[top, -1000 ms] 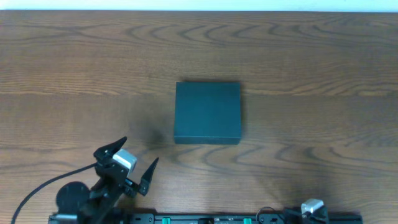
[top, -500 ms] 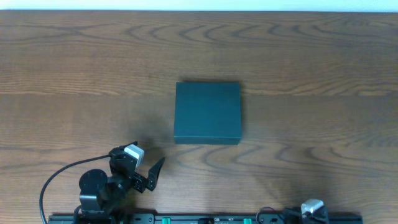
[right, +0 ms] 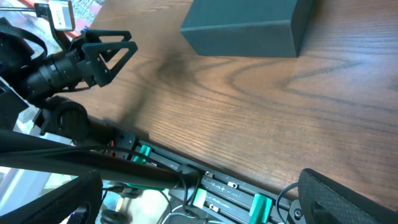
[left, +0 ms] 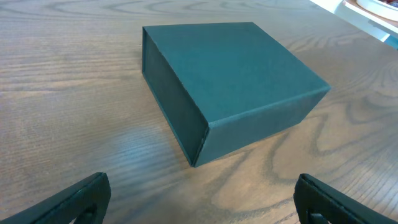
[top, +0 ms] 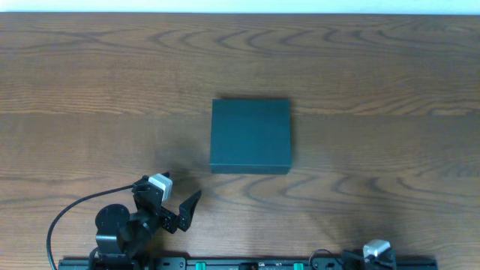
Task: Pack container
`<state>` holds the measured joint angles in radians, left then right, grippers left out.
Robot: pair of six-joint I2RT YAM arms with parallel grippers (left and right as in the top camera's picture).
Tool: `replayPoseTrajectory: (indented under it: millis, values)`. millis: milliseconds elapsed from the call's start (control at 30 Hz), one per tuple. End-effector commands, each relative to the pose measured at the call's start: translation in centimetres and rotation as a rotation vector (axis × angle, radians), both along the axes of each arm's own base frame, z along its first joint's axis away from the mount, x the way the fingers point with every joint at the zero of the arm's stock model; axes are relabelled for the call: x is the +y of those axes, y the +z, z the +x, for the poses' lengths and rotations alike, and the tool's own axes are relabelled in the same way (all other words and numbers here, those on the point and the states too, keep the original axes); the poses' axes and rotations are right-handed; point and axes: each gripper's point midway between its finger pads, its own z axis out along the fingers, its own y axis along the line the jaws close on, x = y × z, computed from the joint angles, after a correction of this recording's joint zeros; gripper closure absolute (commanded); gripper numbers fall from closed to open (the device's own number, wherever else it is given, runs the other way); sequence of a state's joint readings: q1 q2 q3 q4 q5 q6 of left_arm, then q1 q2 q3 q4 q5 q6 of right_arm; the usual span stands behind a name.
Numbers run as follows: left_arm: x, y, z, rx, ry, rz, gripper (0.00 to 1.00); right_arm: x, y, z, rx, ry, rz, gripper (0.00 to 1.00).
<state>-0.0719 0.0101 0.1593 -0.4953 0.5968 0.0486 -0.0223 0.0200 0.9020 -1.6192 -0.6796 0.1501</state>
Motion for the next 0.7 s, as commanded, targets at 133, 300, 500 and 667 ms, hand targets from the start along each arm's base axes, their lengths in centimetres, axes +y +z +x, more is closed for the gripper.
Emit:
replayPoseTrajectory:
  millis: [133, 300, 500, 667]
  values:
    - [-0.2, -0.7, -0.1, 0.019, -0.010, -0.014, 0.05, 0.0, 0.0, 0.1, 0.015, -0.008, 0.007, 0.01]
    - [-0.2, -0.7, -0.1, 0.019, -0.010, -0.014, 0.05, -0.8, 1.9, 2.4, -0.126, -0.050, -0.035, 0.01]
    - [-0.2, -0.7, -0.1, 0.019, -0.010, -0.014, 0.05, -2.2, 6.8, 9.9, -0.618, -0.049, -0.233, 0.01]
    - [-0.2, -0.7, -0.1, 0.019, -0.010, -0.014, 0.05, -4.8, 0.1, 14.0, -0.499, -0.156, -0.347, 0.01]
